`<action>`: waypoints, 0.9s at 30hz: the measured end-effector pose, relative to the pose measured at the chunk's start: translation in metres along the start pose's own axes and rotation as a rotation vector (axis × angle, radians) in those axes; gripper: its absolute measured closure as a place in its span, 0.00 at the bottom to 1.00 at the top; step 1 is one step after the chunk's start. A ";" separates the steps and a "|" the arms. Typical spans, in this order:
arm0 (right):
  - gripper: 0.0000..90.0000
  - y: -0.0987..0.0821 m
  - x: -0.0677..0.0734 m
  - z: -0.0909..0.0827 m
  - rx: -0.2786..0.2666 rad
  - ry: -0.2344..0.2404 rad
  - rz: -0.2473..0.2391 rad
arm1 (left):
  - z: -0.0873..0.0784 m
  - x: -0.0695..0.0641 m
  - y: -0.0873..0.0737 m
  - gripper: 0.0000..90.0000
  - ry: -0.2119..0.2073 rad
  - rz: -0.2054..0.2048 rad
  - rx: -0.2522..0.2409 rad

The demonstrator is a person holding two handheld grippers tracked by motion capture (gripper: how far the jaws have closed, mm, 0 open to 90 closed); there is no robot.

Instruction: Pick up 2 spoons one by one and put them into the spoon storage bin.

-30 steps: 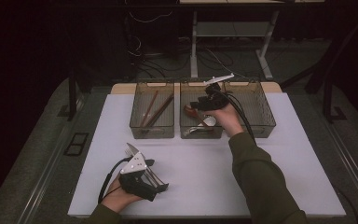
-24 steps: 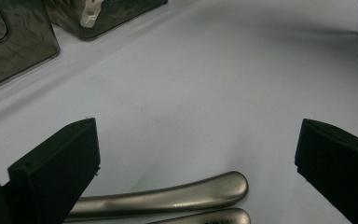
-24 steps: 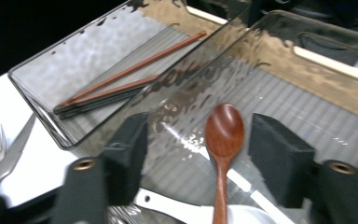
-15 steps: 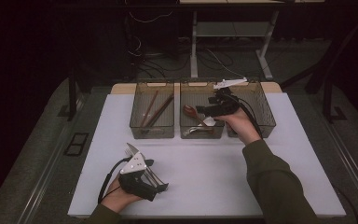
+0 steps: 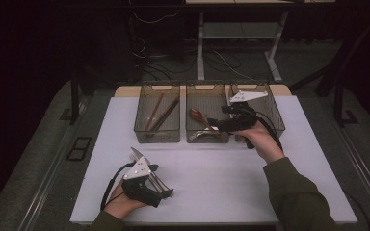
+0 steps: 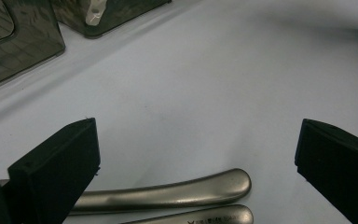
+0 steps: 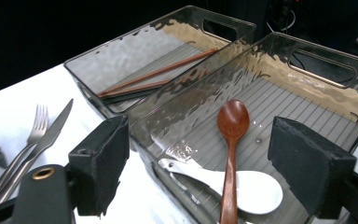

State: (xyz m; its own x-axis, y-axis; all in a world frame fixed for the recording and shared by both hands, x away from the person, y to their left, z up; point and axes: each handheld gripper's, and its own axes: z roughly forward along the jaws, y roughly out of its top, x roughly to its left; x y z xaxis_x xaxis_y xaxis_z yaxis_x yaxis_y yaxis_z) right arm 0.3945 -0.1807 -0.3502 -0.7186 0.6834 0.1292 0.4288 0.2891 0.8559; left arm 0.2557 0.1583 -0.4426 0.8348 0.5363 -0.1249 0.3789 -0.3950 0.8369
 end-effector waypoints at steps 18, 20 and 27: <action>0.21 -0.050 0.007 -0.038 -0.018 0.033 -0.016 | -0.001 0.000 0.000 0.00 0.004 0.000 0.006; 0.21 -0.058 0.005 -0.042 -0.018 0.037 -0.011 | -0.001 0.000 0.000 0.00 0.005 -0.001 0.004; 0.20 -0.079 -0.001 -0.060 -0.024 0.016 0.005 | -0.001 -0.001 0.000 0.00 0.008 0.001 0.002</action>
State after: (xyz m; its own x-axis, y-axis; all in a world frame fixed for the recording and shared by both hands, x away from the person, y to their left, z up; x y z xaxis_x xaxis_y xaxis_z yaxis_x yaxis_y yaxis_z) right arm 0.3283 -0.2439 -0.3878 -0.7250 0.6742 0.1410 0.4193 0.2696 0.8669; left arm 0.2549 0.1585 -0.4421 0.8321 0.5417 -0.1193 0.3784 -0.3970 0.8362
